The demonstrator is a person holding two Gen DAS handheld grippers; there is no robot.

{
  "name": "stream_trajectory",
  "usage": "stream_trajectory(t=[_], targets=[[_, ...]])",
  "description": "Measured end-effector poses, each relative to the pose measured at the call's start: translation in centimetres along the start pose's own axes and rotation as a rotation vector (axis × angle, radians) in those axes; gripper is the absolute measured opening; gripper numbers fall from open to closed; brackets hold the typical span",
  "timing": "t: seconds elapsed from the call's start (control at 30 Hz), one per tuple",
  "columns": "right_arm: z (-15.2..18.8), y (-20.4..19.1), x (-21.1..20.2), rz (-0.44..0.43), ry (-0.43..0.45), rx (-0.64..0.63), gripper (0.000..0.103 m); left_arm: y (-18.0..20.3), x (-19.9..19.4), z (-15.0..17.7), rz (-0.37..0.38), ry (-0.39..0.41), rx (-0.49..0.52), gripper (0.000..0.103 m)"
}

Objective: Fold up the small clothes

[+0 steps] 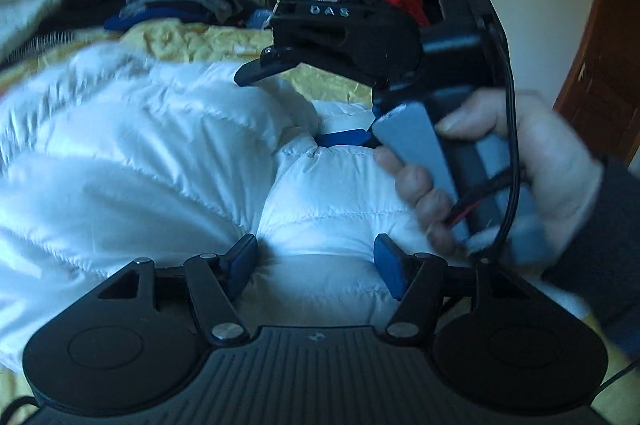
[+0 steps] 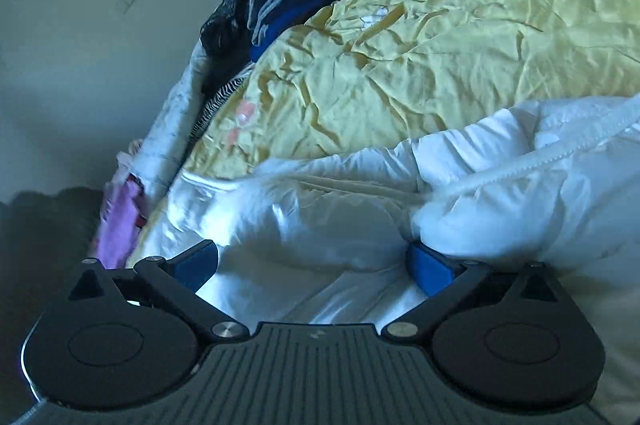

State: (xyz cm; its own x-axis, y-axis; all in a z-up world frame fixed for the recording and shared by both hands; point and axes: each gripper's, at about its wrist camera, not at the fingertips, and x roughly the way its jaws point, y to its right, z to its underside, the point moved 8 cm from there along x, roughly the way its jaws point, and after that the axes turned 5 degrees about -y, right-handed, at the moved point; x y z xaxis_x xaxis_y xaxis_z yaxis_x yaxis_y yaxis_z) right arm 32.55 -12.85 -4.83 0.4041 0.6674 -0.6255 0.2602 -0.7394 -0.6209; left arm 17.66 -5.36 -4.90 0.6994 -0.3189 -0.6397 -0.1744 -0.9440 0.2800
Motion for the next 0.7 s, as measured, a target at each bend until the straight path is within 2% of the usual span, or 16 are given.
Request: stream_trajectory(t=[0.1,0.2,0.27,0.33,0.4,0.5,0.6,0.67,0.7], targets=[[0.3,0.3,0.3,0.000,0.031,-0.040,0.100,-0.6,0.5,-0.2,0.029,-0.015,-0.036,0.063],[-0.6,0.4,0.2,-0.018,0.053,-0.034,0.101,-0.8,0.6,-0.2,0.034,-0.017,-0.031,0.063],[-0.6,0.4,-0.7,-0.029,0.063,-0.020,0.094,-0.8,0.6,-0.2,0.032,-0.019,-0.021,0.063],[-0.5,0.7,-2.6,-0.023,0.081,0.047,0.089,-0.7,0.5,-0.2,0.035,-0.017,-0.018,0.064],[0.0,0.2,-6.1,-0.088,0.134,0.077,0.090,-0.7,0.5,-0.2,0.037,-0.016,-0.015,0.064],[1.7,-0.1,-11.8,-0.123,0.205,0.040,0.099,-0.6,0.6,-0.2,0.027,-0.017,-0.008,0.064],[3.4,2.0,-15.6,-0.023,0.241,0.006,0.101,-0.4,0.7,-0.2,0.015,-0.015,-0.002,0.064],[4.2,4.9,-16.2,0.058,0.236,0.052,0.099,-0.2,0.8,-0.3,0.008,-0.013,0.002,0.065],[4.5,6.2,-16.1,0.069,0.225,0.083,0.098,-0.1,0.8,-0.2,0.003,-0.012,0.007,0.066]])
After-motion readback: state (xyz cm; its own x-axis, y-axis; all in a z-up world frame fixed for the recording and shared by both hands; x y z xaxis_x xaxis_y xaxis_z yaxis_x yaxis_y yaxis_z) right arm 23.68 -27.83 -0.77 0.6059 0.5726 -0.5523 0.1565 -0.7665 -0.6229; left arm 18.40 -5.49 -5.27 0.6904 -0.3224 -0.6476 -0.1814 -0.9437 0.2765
